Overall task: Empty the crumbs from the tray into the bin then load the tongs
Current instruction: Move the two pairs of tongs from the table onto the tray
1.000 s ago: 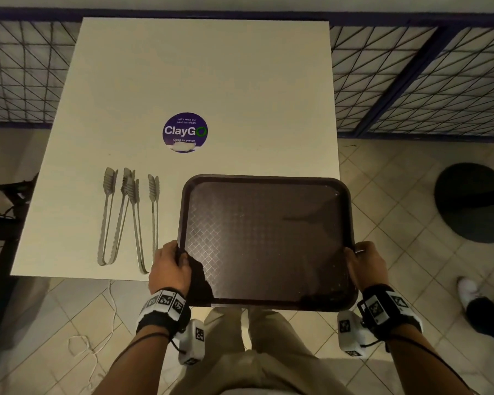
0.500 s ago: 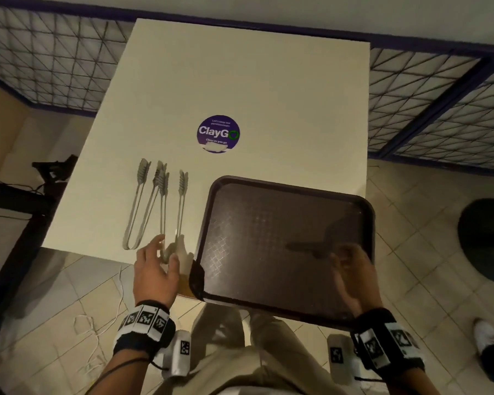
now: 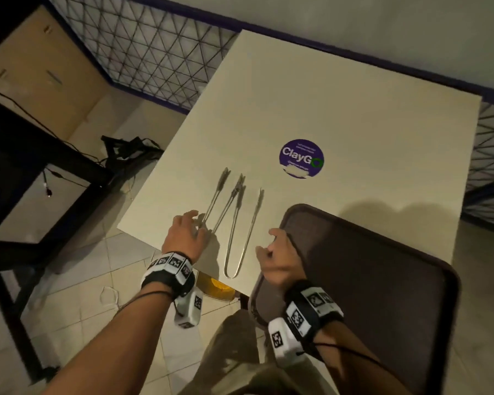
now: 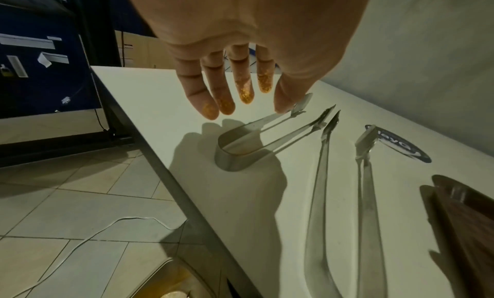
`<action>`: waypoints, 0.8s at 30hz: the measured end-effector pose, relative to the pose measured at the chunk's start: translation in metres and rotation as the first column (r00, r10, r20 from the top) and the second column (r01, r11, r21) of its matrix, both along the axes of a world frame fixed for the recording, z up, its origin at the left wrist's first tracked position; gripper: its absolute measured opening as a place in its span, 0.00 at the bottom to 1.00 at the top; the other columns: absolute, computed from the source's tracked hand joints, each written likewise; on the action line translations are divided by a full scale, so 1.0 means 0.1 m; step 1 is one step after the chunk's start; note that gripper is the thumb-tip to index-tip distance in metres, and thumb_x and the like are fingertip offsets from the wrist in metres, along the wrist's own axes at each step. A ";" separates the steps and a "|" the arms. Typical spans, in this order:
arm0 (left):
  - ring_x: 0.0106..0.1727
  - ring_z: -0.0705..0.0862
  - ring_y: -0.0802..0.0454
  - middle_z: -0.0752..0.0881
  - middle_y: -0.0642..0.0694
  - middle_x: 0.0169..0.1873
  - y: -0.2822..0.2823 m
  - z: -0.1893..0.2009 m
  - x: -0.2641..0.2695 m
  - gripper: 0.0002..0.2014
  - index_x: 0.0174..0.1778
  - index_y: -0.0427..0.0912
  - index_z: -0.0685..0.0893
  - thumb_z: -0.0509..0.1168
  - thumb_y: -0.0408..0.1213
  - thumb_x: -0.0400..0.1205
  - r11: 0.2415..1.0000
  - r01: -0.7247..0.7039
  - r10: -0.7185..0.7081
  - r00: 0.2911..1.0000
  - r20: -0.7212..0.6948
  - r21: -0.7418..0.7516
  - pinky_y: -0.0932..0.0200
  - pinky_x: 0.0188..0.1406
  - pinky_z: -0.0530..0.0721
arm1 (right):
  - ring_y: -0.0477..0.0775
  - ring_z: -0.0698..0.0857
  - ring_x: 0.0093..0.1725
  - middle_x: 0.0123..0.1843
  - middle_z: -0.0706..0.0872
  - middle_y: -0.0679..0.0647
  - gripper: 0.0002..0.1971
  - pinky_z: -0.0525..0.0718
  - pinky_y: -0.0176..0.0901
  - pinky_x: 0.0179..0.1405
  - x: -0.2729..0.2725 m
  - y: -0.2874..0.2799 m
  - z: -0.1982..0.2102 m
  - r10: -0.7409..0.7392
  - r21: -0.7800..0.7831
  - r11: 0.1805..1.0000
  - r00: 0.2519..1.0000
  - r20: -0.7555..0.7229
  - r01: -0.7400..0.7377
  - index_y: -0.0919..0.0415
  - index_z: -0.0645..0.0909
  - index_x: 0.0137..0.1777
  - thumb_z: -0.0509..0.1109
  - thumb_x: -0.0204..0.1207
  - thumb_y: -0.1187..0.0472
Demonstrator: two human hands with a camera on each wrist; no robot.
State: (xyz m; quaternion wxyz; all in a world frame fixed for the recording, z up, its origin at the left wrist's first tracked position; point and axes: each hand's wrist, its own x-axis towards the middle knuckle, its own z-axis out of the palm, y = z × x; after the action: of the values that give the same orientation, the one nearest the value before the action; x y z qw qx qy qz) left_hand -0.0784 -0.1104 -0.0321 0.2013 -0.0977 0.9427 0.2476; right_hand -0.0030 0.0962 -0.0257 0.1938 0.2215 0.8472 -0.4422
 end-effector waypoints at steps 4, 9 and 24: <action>0.60 0.82 0.38 0.75 0.40 0.68 0.04 -0.13 -0.18 0.20 0.74 0.48 0.72 0.59 0.44 0.85 0.998 0.057 -0.057 0.997 0.057 -0.006 0.45 0.56 0.79 | 0.62 0.79 0.63 0.69 0.77 0.59 0.30 0.79 0.58 0.62 -0.24 -0.32 -0.02 0.007 0.069 0.997 0.995 0.101 -0.014 0.57 0.62 0.78 0.66 0.77 0.52; 0.60 0.82 0.37 0.77 0.43 0.67 0.07 -0.23 -0.30 0.18 0.74 0.52 0.72 0.54 0.45 0.87 0.995 0.087 -0.083 0.992 0.090 -0.041 0.46 0.55 0.78 | 0.62 0.81 0.57 0.68 0.77 0.59 0.24 0.75 0.45 0.51 -0.44 -0.47 -0.11 -0.041 0.017 0.999 0.968 0.249 0.038 0.57 0.63 0.73 0.62 0.78 0.60; 0.47 0.81 0.45 0.85 0.47 0.54 0.01 -0.10 -0.27 0.17 0.67 0.56 0.76 0.62 0.43 0.82 0.995 0.101 -0.100 0.991 0.085 -0.009 0.51 0.48 0.76 | 0.66 0.83 0.59 0.60 0.80 0.62 0.18 0.85 0.57 0.56 -0.54 -0.42 -0.10 0.008 0.069 0.997 0.961 0.275 -0.028 0.60 0.67 0.66 0.62 0.76 0.64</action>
State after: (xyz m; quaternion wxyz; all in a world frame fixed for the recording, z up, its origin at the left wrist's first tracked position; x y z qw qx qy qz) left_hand -0.1053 -0.1099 -0.0418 0.2524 -0.0619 0.9386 0.2267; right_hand -0.0573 0.0546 -0.0356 0.3053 0.2800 0.8295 -0.3746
